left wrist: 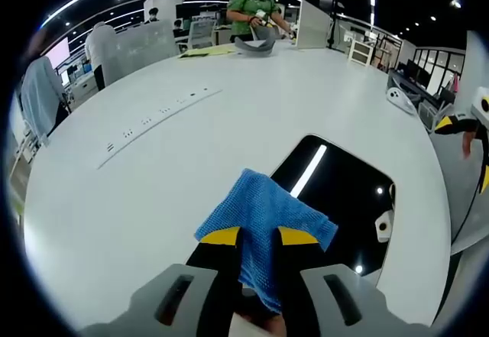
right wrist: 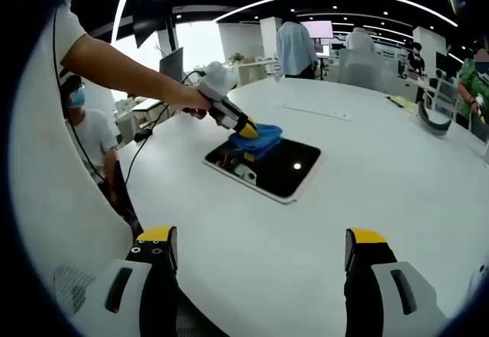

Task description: Wipe the mirror surface with the cleaning cloth until all visible marks leave the cleaned area.

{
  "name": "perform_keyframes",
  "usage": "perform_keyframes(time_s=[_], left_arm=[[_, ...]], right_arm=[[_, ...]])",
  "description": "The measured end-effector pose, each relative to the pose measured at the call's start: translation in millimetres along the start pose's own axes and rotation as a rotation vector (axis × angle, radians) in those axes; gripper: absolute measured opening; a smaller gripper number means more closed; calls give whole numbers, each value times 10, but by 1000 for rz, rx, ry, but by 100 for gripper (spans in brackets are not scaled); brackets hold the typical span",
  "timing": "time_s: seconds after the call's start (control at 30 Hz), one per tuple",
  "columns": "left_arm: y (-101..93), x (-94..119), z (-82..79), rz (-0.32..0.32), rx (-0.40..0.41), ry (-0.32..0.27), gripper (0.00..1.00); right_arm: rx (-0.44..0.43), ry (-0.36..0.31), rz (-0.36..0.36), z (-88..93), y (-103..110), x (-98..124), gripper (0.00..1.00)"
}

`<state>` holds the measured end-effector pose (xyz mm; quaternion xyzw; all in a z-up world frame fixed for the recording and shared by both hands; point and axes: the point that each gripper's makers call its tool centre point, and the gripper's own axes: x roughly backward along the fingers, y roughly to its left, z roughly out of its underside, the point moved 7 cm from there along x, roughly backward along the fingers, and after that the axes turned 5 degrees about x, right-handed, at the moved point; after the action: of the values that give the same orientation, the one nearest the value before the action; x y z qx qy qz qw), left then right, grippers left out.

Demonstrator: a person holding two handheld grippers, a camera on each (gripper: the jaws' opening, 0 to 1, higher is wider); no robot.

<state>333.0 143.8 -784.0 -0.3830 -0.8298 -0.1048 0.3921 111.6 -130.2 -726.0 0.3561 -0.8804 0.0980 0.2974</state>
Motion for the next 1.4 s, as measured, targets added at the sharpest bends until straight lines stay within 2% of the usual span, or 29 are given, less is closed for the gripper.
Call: perform_keyframes(time_s=[1.4], left_arm=[[151,169,154,-17,11,6,16]], right_arm=[[6,3,-14,-3,60,-21,90]])
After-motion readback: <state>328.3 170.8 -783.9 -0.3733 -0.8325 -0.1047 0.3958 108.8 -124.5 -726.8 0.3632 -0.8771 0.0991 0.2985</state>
